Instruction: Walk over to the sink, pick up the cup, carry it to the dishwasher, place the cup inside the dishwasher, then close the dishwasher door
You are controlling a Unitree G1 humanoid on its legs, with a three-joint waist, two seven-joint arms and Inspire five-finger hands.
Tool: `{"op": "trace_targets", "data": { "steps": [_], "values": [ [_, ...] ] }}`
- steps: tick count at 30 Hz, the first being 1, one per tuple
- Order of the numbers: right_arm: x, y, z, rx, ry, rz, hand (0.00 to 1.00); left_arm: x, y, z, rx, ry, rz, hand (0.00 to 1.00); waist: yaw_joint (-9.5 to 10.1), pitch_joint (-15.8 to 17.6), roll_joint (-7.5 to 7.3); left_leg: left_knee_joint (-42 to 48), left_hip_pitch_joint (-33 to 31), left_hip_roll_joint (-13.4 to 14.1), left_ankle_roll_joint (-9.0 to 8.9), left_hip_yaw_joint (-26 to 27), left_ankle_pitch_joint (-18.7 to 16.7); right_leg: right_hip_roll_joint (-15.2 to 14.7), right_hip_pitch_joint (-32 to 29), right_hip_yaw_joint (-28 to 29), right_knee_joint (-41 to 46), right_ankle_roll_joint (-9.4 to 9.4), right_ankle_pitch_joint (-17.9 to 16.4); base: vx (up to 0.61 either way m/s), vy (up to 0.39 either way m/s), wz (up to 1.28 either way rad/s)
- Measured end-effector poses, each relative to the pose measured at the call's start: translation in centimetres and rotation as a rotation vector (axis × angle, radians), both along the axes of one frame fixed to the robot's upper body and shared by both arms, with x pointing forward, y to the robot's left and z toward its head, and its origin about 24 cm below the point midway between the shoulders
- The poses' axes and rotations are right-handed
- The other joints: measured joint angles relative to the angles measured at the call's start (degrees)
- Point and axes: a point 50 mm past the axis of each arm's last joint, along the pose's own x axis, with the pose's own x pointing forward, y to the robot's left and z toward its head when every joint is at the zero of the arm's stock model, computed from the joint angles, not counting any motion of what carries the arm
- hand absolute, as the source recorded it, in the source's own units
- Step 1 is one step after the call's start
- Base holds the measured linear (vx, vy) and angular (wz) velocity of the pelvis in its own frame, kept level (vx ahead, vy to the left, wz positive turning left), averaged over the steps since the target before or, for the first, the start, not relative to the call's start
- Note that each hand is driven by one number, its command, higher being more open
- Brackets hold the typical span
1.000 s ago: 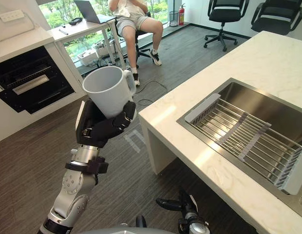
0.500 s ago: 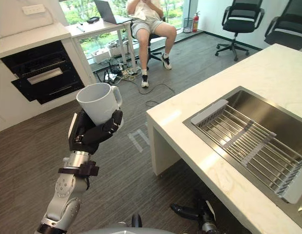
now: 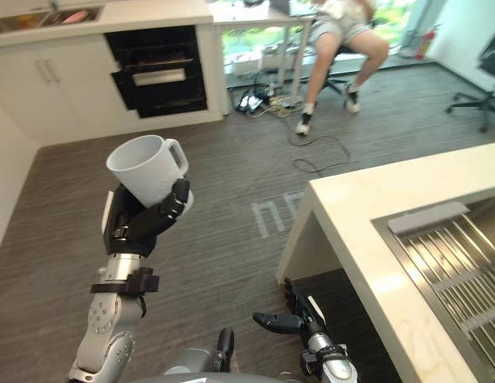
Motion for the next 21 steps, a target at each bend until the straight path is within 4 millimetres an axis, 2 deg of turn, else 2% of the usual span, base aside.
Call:
{"op": "trace_targets", "data": {
  "steps": [1, 2, 4, 5, 6, 7, 8, 9, 10, 14, 17, 19, 21],
  "values": [
    [0.1, 0.1, 0.0, 0.003, 0.005, 0.006, 1.00, 0.0, -0.2, -0.6, -0.006, 0.025, 0.001, 0.00, -0.01, 0.1, 0.42, -0.6, 0.7, -0.1, -0.42, -1.6, 0.0, 0.7, -2.9, 3.7, 4.5, -0.01, -1.9, 0.00, -0.014, 0.93],
    [-0.4, 0.5, -0.1, 0.017, 0.017, 0.013, 1.00, 0.1, -0.4, -1.4, -0.008, 0.060, -0.001, 0.00, -1.14, 0.0, 0.55, -1.3, 1.3, -0.1, -0.96, -4.2, 1.1, 2.5, -4.6, 7.8, 2.2, -0.58, -3.5, 0.01, -0.062, 1.01],
    [-0.9, 1.1, -0.1, 0.035, 0.020, 0.045, 1.00, 0.0, -0.1, -2.0, 0.007, 0.087, 0.006, 0.00, -1.47, -0.1, -0.79, -0.3, 1.0, -1.0, -2.08, -6.5, 0.8, 2.4, -6.4, 9.0, -6.2, 0.22, -1.4, 0.07, -0.134, 0.91],
    [-1.2, 1.4, -0.2, 0.047, 0.027, 0.056, 1.00, -0.3, 0.0, -2.6, 0.008, 0.116, 0.015, 0.00, -1.67, -0.5, -1.65, 1.5, 0.9, -1.8, -3.07, -8.0, -0.9, 2.4, -5.9, 9.1, -6.7, -0.24, 3.0, 0.14, -0.178, 0.56],
    [-1.2, 1.2, -0.2, 0.046, 0.039, 0.061, 1.00, -0.9, 0.2, -3.4, 0.004, 0.152, 0.026, 0.00, -1.34, -1.0, -0.86, 2.0, 1.4, -1.2, -3.00, -8.6, -2.4, 2.5, -4.9, 8.3, -6.8, -0.20, 3.1, 0.13, -0.156, 0.40],
    [-1.1, 1.2, -0.1, 0.046, 0.037, 0.063, 1.00, -1.2, 0.3, -3.7, 0.001, 0.167, 0.033, 0.00, -0.92, -1.3, -0.39, 1.8, 1.5, -0.6, -3.42, -8.1, -2.7, 2.9, -4.5, 8.2, -7.6, -0.33, 3.1, 0.14, -0.100, 0.13],
    [-1.0, 1.2, 0.0, 0.047, 0.027, 0.064, 1.00, -1.6, 0.3, -4.1, 0.001, 0.185, 0.037, 0.00, -0.76, -1.8, 0.21, 1.4, 1.6, 1.2, -3.75, -6.1, -2.9, 3.2, -4.0, 7.8, -9.2, -0.89, 3.6, 0.19, -0.149, 0.33],
    [-0.6, 1.2, 0.4, 0.046, 0.007, 0.066, 1.00, -1.9, 0.3, -4.3, 0.000, 0.194, 0.030, 0.00, -1.26, -2.1, 0.72, 2.4, 1.6, 5.4, -4.98, -0.6, -2.5, 3.2, -3.1, 5.7, -10.9, -1.57, 3.9, 0.24, -0.178, 0.60],
    [-0.5, 1.0, 0.5, 0.041, 0.002, 0.067, 1.00, -2.0, 0.1, -4.4, -0.011, 0.195, 0.021, 0.00, -1.73, -2.4, 1.26, 3.6, 1.3, 6.8, -6.23, 0.6, -2.0, 3.3, -2.4, 4.4, -11.3, -1.63, 3.9, 0.25, -0.158, 0.63],
    [-0.2, 0.0, 1.2, 0.019, -0.026, 0.046, 1.00, -2.3, -0.2, -3.6, -0.030, 0.152, -0.014, 0.00, -1.72, -2.8, 1.53, 1.9, 1.2, 6.5, -6.35, 3.7, -0.7, 2.5, -0.4, 1.7, -14.4, -1.56, 3.8, 0.14, -0.027, 0.44],
    [0.0, -0.1, 1.3, 0.018, -0.037, 0.023, 1.00, -2.2, -0.4, -2.8, -0.042, 0.105, -0.060, 0.00, -1.83, -3.0, 1.21, -7.4, 3.7, 3.8, -6.28, 4.2, 3.0, 0.8, 0.2, -1.6, -15.9, -1.48, 3.9, 0.06, -0.012, 0.60],
    [-0.3, -0.1, 1.1, 0.013, -0.028, 0.002, 1.00, -2.2, -0.7, -2.8, -0.056, 0.107, -0.087, 0.00, -1.96, -3.2, 0.92, -15.6, 6.6, 1.7, -6.96, 4.3, 8.1, -0.5, 1.8, -4.4, -17.8, -1.18, 4.1, 0.01, -0.040, 0.66],
    [-0.5, 0.0, 1.0, 0.011, -0.020, -0.014, 1.00, -2.3, -1.2, -2.8, -0.062, 0.107, -0.110, 0.00, -1.92, -3.4, 0.91, -20.3, 8.0, 1.3, -7.27, 4.4, 11.0, -0.6, 2.4, -6.5, -18.6, -1.32, 4.3, -0.04, -0.066, 0.56]
  ]
}}
